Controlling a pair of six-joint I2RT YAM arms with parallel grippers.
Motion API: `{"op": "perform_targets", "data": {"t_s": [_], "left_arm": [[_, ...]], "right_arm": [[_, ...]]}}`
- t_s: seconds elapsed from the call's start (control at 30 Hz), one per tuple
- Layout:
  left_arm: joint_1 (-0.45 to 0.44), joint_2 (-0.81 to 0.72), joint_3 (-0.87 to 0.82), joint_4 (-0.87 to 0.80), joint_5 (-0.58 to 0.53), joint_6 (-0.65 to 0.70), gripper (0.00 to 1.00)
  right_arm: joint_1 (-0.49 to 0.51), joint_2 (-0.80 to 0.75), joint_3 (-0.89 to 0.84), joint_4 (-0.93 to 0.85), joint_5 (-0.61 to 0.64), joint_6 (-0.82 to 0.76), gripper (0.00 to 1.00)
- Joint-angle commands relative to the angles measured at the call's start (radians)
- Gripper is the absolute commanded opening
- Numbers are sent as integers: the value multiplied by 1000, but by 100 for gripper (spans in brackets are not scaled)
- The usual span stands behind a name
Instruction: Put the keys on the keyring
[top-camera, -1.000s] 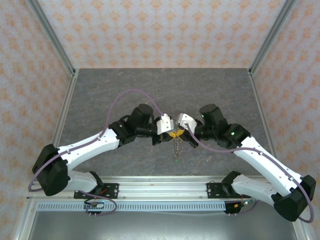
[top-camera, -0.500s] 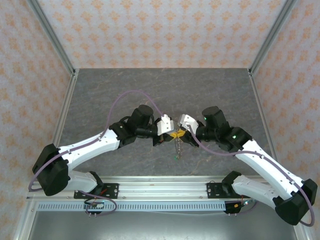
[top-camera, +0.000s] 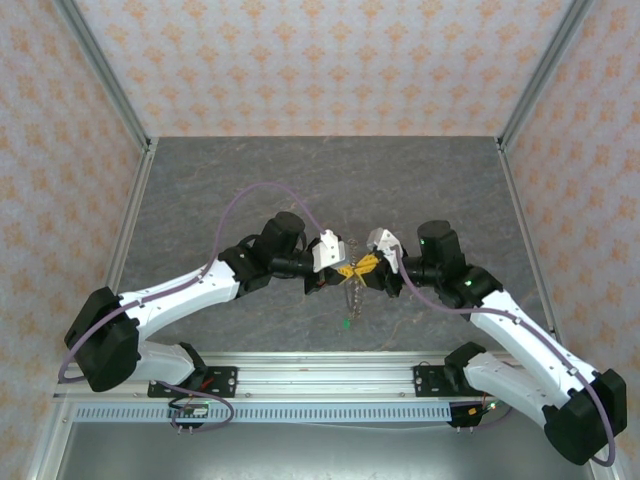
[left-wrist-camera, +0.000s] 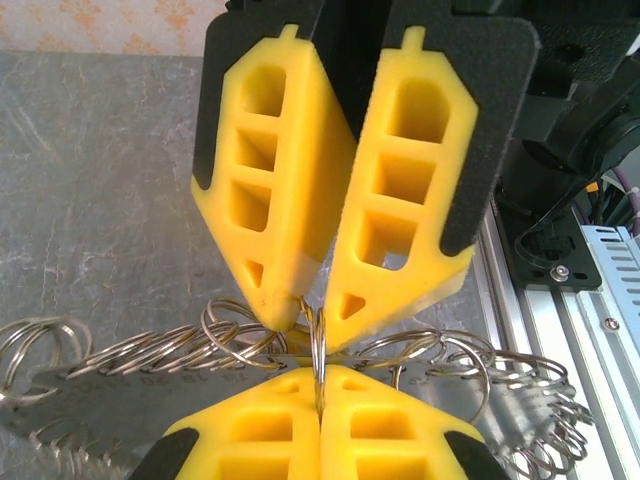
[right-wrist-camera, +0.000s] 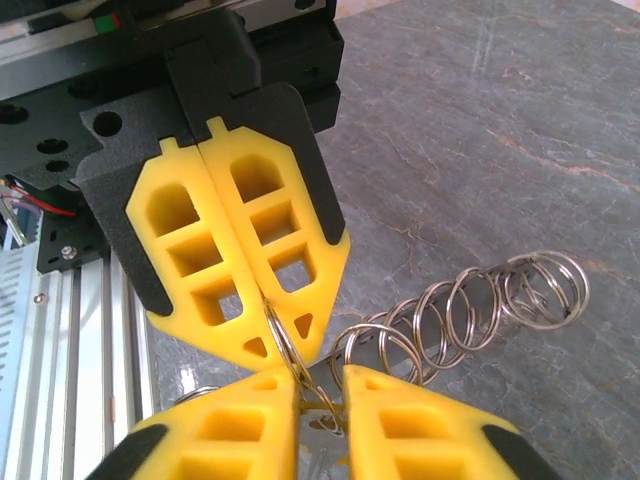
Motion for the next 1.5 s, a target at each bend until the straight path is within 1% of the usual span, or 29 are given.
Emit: {"op": "perform_targets", "data": {"t_s": [0.0,0.07,0.17,0.23,0.3,0.47,0.57,0.67,0.7,0.8,0.9,1.03,1.07,1.13,1.17,1.27,1.43,1.47], "left_arm": [[2,-37,6,105,46,-13,0],[4,-37,4,91,24,-9,0],[4,-41,0,74,-3,4,0],[4,-43,-1,64,-12,11,0],[4,-45,1,56,-14,16,0],[4,-45,6,51,3,23,0],[4,-44,9,51,6,22,0],[4,-48,9,59,8,17,0],[4,-49,7,62,9,15,0],[5,-51,7,75,17,10,0],[5,-43,14,77,37,4,0],[5,-35,13,102,49,-10,0],[5,-35,11,109,51,-14,0],[5,-33,9,119,52,-19,0],[5,-31,8,123,53,-21,0],[6,-23,7,126,51,-25,0],[5,-24,6,129,42,-26,0],[5,-23,7,128,41,-23,0]], "right_arm": [[-4,-29,-16,82,-11,29,23],[-4,-61,-20,91,44,21,25],[-4,-123,-33,104,160,6,28],[-3,-155,-39,90,198,-13,28],[-5,-169,-40,62,210,-26,28],[-4,-140,-45,40,179,-42,27],[-5,-128,-65,86,124,-13,27],[-5,-102,-70,84,61,-5,27],[-4,-96,-74,85,57,-3,27],[-4,-82,-108,148,52,29,27],[-5,-73,-148,264,33,102,27],[-5,-52,-167,303,12,135,19],[-4,-49,-171,303,11,139,20],[-4,-47,-182,312,9,153,24],[-4,-48,-186,319,5,166,28],[-5,-57,-197,324,-29,187,36],[-4,-50,-199,299,-85,196,45],[-5,-47,-198,286,-87,187,45]]}}
